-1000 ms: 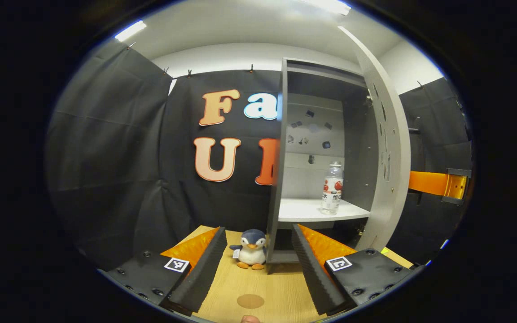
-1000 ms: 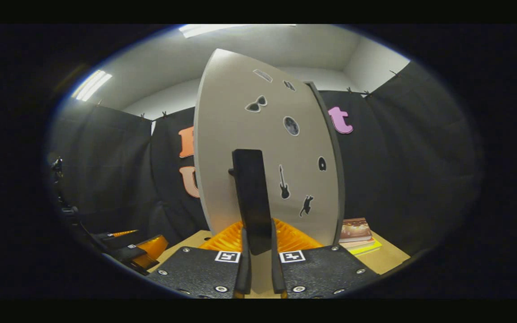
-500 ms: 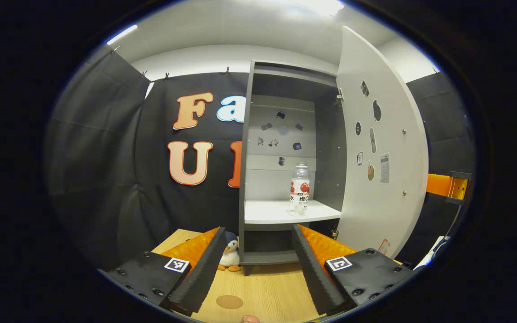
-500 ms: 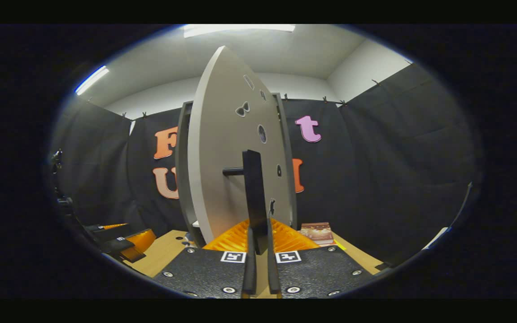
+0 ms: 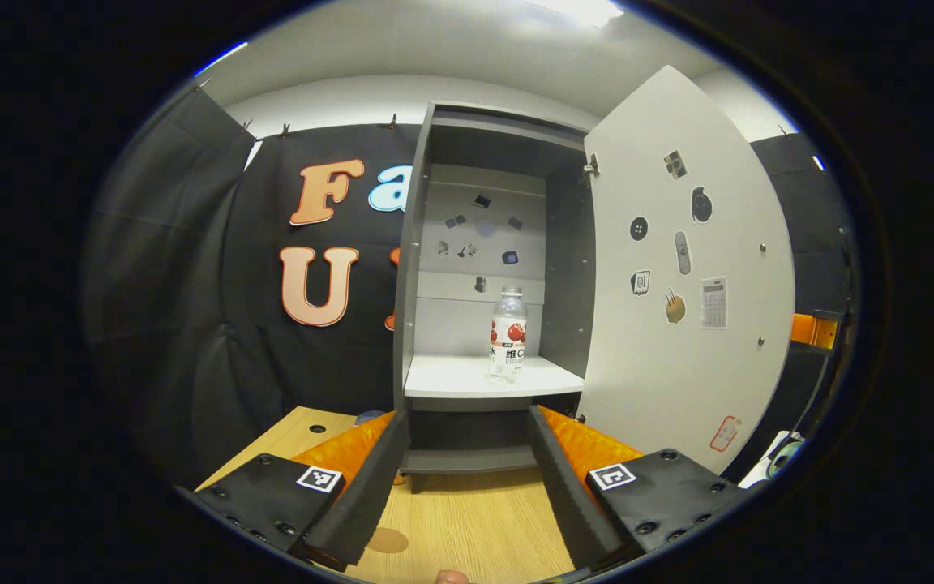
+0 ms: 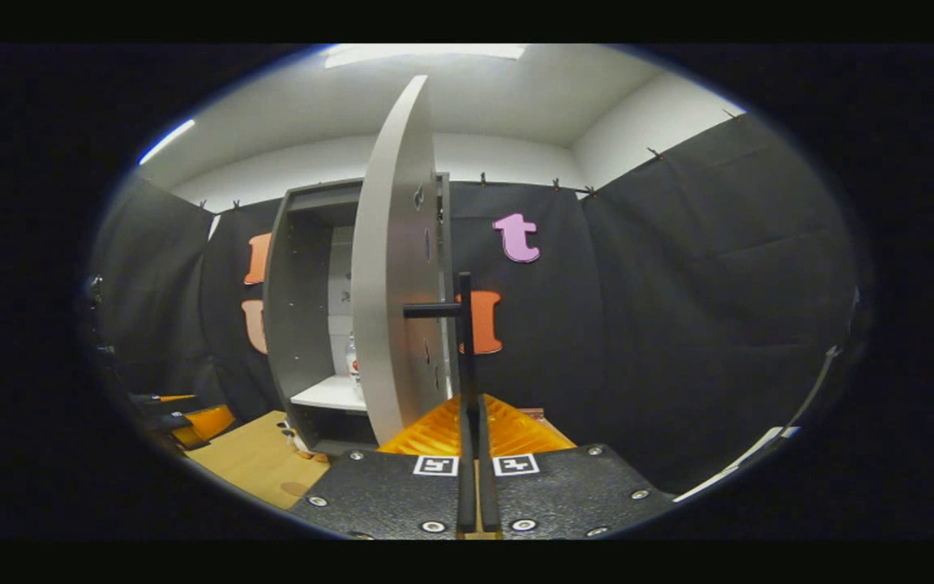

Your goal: Open the cabinet door with the right hand, grasp the bottle in the cabinet with the left hand and place it on the coaster, then close the cabinet door with the right hand.

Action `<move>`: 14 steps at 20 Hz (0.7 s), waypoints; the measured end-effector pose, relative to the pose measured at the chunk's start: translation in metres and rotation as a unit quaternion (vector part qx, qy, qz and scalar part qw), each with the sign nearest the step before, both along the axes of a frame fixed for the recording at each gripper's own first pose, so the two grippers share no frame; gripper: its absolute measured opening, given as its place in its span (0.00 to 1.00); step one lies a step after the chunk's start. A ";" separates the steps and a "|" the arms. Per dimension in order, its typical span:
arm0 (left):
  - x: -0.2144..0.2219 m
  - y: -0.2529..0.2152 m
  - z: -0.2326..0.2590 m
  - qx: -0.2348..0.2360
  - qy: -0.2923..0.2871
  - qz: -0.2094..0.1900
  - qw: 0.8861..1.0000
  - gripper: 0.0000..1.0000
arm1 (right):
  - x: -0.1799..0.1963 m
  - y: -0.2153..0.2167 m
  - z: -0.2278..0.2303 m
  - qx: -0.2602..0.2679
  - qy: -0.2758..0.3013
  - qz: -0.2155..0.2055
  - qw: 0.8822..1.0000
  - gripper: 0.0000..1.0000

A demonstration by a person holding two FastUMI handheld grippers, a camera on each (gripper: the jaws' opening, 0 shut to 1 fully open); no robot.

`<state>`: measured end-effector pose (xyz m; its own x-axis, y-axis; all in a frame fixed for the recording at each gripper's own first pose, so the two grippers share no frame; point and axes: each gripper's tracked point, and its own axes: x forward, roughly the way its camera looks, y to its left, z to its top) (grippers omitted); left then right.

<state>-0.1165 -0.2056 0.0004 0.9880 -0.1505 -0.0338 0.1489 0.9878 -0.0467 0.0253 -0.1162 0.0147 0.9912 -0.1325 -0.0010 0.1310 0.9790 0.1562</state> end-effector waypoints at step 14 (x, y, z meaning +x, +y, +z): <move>-0.016 0.011 -0.008 0.011 0.015 0.017 1.000 0.95 | -0.011 -0.027 -0.005 -0.044 0.009 -0.042 0.998 0.03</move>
